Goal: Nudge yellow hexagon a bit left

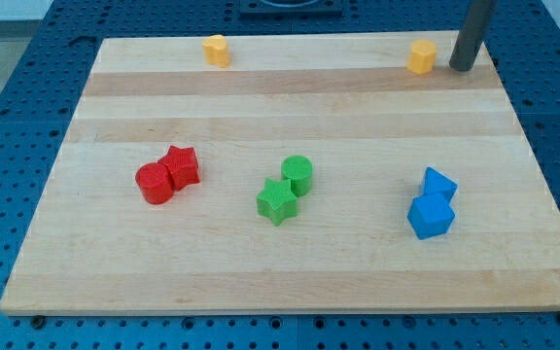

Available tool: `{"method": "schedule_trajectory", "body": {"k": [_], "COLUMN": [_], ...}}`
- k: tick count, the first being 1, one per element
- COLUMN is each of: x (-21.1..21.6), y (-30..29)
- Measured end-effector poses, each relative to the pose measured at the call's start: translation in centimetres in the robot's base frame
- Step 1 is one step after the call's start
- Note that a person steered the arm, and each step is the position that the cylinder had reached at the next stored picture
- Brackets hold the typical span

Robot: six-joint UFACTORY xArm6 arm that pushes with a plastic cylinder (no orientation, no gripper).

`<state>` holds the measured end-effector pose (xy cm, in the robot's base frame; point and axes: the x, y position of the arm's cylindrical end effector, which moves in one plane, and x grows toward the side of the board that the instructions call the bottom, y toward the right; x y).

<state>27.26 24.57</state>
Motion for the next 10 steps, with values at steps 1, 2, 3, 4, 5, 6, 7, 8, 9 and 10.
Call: {"method": "schedule_trajectory", "body": {"k": [1,2,3,4,5,6,7,8,9,10], "x": [0.0,0.0,0.7,1.0,1.0,-0.2,-1.5,-1.7,-1.7,-1.7], "y": [-1.1,-1.3,-1.6,-1.8,-2.0,-2.0,-2.0,-2.0,-2.4,-3.1]}}
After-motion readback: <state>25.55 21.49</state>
